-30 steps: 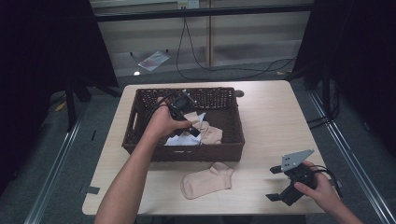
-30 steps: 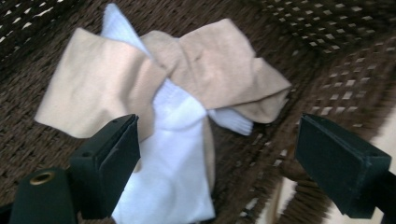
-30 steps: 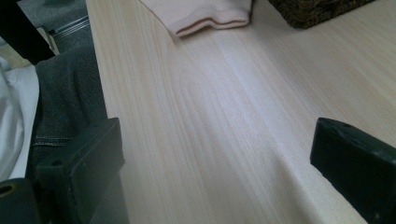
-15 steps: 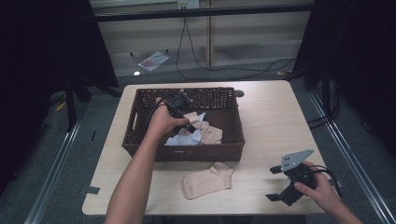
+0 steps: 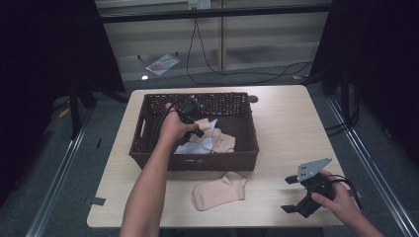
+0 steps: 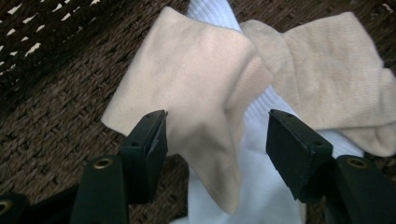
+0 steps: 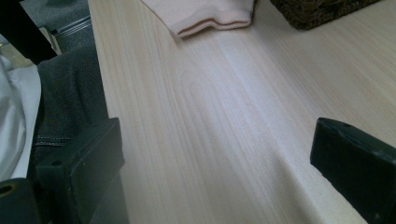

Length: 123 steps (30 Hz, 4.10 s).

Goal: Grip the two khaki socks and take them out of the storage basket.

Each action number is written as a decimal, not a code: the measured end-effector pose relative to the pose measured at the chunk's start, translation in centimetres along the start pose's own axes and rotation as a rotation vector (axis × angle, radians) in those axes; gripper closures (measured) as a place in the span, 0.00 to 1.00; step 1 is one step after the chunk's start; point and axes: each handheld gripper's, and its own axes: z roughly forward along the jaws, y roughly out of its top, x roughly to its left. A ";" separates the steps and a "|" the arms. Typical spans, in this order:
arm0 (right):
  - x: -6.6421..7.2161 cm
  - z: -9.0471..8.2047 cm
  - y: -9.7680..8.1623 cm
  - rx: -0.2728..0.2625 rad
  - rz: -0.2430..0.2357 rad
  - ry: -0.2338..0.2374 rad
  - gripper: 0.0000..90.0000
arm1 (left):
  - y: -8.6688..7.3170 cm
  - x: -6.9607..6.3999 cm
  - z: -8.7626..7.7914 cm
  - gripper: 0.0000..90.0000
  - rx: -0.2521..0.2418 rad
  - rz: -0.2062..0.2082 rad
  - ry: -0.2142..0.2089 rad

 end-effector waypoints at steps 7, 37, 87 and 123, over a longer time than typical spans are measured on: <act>0.0 0.0 0.0 0.000 -0.006 0.005 0.03 | 0.0 0.4 1.2 0.55 0.024 -0.019 0.006; 0.1 0.0 0.0 0.002 0.000 0.001 0.03 | 0.8 -2.0 -6.8 0.97 0.088 -0.082 -0.195; 0.1 0.2 0.0 0.000 0.001 0.010 0.03 | 2.9 -9.8 -16.9 0.97 0.085 0.179 -0.367; 0.2 0.1 0.1 0.005 -0.001 0.011 0.03 | 2.2 -15.3 -14.0 0.97 0.106 0.352 -0.496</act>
